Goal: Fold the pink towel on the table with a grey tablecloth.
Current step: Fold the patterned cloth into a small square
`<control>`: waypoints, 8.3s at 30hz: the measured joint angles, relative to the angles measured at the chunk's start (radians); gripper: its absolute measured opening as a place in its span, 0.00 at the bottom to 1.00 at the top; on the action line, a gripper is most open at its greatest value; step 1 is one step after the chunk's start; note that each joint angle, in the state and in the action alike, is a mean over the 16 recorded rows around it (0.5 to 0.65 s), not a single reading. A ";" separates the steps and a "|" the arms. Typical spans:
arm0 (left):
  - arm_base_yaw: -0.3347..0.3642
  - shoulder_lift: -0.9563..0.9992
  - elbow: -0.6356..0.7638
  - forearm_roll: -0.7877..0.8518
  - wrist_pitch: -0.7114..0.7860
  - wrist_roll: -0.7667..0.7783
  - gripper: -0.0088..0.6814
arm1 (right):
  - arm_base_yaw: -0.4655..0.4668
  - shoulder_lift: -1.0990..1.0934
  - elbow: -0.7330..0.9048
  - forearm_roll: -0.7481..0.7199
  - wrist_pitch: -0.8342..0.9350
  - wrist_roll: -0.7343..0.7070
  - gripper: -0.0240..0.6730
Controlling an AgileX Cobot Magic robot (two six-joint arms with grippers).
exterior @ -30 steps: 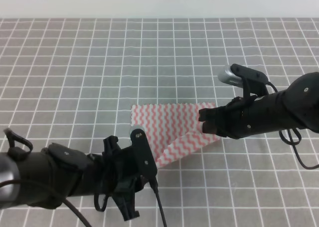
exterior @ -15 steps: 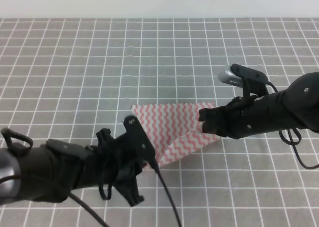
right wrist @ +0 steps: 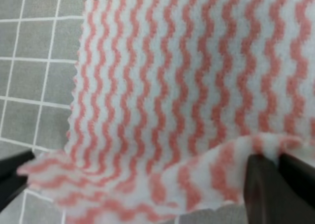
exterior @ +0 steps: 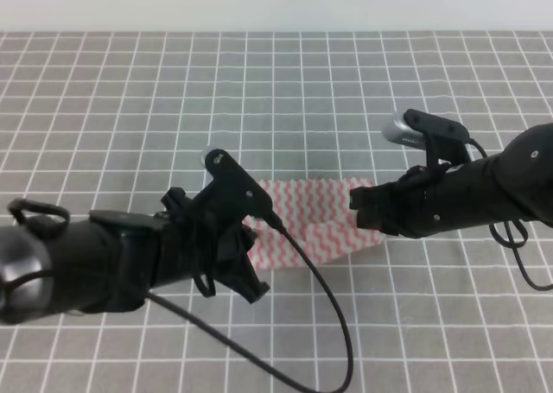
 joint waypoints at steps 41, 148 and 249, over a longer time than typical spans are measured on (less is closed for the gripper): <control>0.029 0.165 -0.138 0.002 -0.074 0.032 0.01 | -0.018 0.118 -0.058 0.033 -0.064 0.001 0.01; 0.100 0.147 -0.318 0.003 -0.132 -0.042 0.50 | -0.079 0.249 -0.221 0.046 0.007 -0.002 0.02; 0.440 0.418 -0.433 0.402 0.716 -0.052 0.24 | -0.077 0.256 -0.221 0.037 0.038 -0.027 0.01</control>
